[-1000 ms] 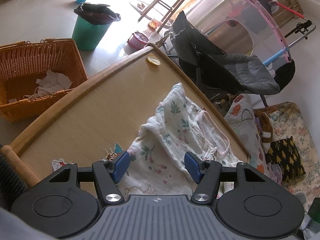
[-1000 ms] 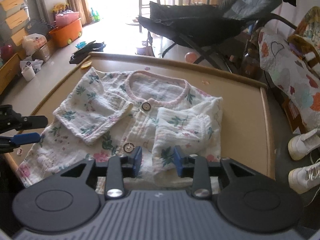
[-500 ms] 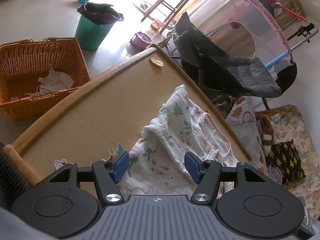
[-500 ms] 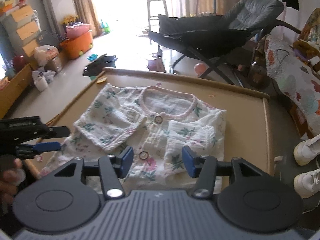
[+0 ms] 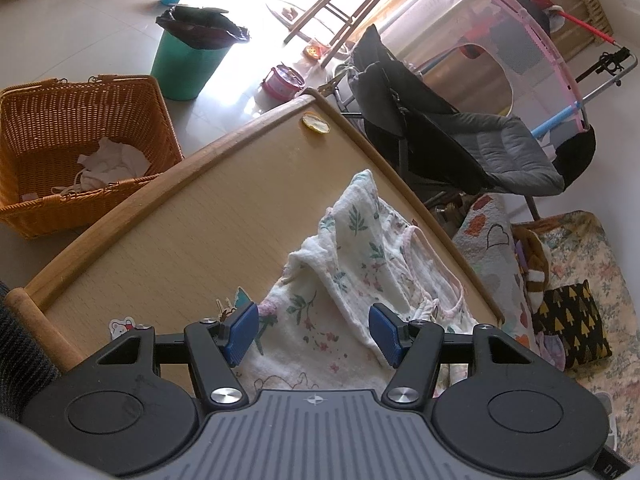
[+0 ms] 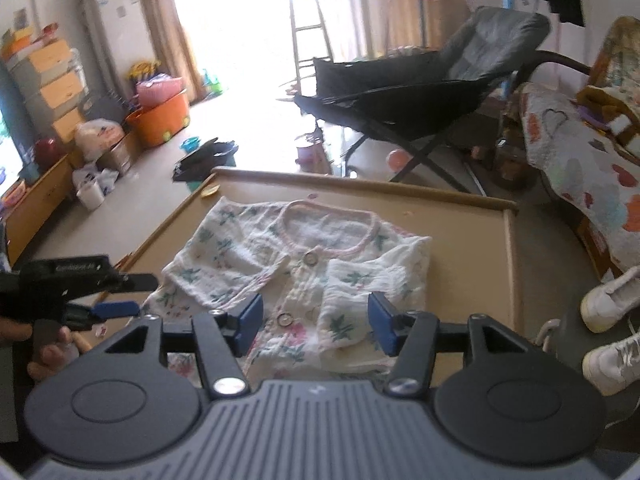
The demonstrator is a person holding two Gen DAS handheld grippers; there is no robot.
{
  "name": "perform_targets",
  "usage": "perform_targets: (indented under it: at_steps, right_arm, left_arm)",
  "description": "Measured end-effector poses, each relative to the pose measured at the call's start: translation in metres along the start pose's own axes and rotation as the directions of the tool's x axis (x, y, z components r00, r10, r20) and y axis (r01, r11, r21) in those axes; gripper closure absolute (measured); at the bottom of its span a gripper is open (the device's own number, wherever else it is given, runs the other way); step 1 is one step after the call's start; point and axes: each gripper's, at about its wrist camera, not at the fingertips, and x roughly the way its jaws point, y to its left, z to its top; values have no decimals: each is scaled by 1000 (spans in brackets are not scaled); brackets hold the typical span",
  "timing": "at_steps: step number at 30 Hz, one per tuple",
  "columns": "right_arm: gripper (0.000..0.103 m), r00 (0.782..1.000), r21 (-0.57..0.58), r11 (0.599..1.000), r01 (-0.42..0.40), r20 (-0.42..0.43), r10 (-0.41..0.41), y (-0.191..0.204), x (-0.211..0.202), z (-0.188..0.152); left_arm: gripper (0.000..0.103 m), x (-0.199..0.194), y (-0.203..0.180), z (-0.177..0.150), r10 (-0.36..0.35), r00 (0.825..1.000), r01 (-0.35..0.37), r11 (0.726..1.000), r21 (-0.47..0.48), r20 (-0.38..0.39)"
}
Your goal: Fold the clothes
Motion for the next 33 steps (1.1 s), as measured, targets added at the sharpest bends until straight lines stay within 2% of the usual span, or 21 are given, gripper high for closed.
perform_targets:
  at_steps: [7, 18, 24, 30, 32, 33]
  right_arm:
    - [45, 999, 115, 992, 53, 8, -54, -25, 0, -1]
    - [46, 990, 185, 973, 135, 10, -139, -50, 24, -13]
    - [50, 994, 161, 981, 108, 11, -111, -42, 55, -2]
    - [73, 991, 136, 982, 129, -53, -122, -39, 81, 2]
    - [87, 991, 136, 983, 125, -55, -118, -37, 80, 3]
    - [91, 992, 136, 983, 123, -56, -116, -36, 79, 3]
  left_arm:
    - [40, 0, -1, 0, -5, 1000, 5, 1000, -8, 2]
    - [40, 4, -4, -2, -19, 1000, 19, 1000, 1, -10]
    - [40, 4, -4, -2, -13, 1000, 14, 1000, 5, -15]
    - [40, 3, -1, -1, -4, 1000, 4, 1000, -3, -12]
    - [40, 3, 0, -1, -5, 1000, 5, 1000, -9, -11]
    - [40, 3, 0, -1, -6, 1000, 6, 1000, -11, -10]
